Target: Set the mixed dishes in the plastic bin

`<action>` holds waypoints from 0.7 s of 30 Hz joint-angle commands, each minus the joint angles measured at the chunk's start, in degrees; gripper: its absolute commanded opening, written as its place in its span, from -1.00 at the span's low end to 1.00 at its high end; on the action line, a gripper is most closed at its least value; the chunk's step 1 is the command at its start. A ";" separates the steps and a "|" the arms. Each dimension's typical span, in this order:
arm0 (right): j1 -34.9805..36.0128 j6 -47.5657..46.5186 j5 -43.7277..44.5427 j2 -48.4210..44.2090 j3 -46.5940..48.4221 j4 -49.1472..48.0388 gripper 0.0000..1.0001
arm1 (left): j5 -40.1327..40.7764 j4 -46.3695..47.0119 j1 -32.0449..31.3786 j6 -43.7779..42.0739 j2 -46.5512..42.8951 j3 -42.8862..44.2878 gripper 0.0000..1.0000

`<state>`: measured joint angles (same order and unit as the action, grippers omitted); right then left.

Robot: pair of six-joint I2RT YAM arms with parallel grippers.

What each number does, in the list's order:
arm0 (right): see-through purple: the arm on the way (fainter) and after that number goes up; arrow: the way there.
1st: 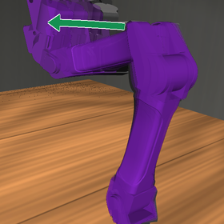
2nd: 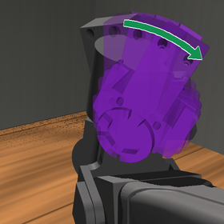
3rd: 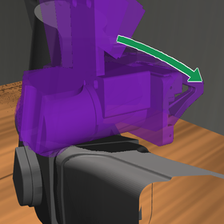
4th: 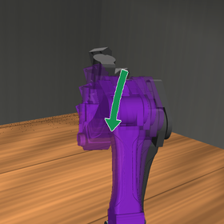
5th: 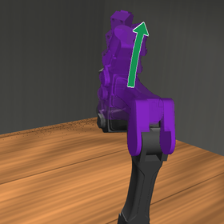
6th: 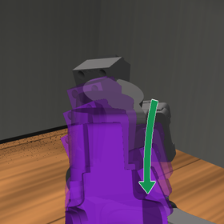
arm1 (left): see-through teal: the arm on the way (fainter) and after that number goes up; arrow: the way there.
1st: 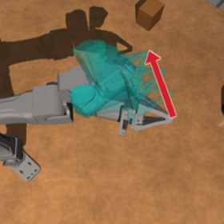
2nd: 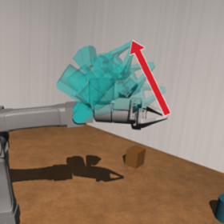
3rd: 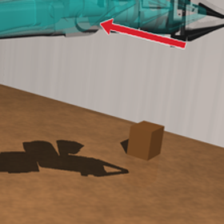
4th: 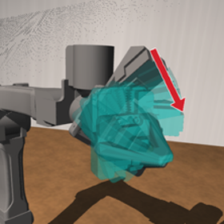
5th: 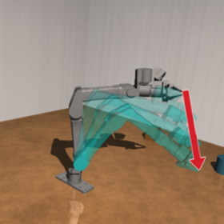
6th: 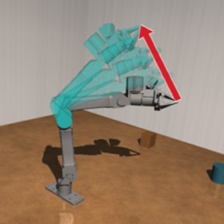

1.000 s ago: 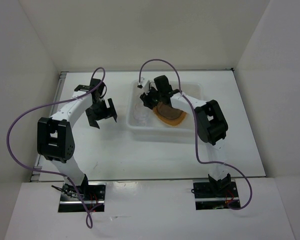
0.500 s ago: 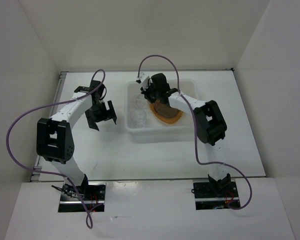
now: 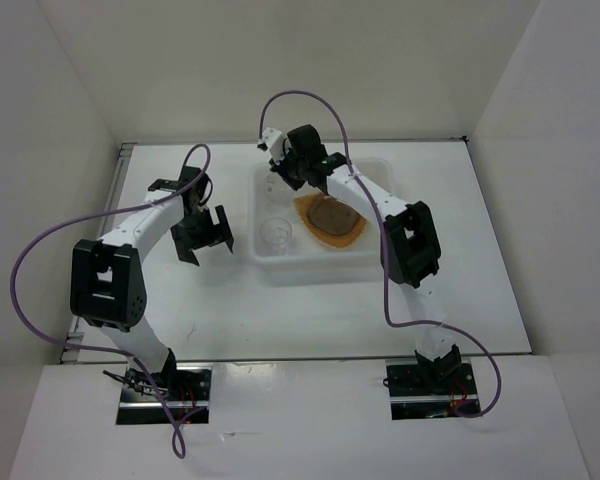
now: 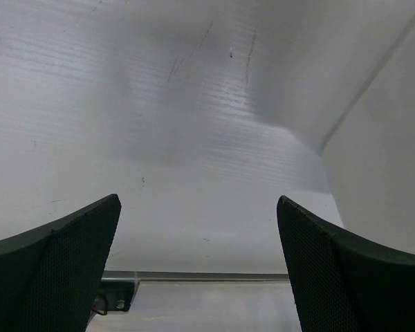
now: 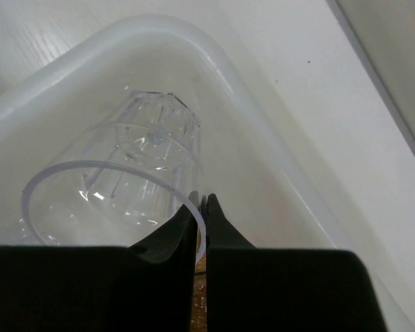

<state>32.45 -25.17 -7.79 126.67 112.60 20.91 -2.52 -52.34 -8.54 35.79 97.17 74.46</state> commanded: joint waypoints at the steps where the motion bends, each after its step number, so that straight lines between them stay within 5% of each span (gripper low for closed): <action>1: 0.95 -3.83 1.90 2.35 4.46 6.50 -1.00 | -1.17 0.74 0.01 -1.07 -2.95 -1.15 1.00; 21: -0.10 -14.47 5.07 12.89 24.07 27.17 -1.00 | -2.75 4.44 2.73 0.60 -7.08 -8.45 1.00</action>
<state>32.60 -37.87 -2.24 138.12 132.86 44.62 -4.32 -48.80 -6.22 36.23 92.03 66.30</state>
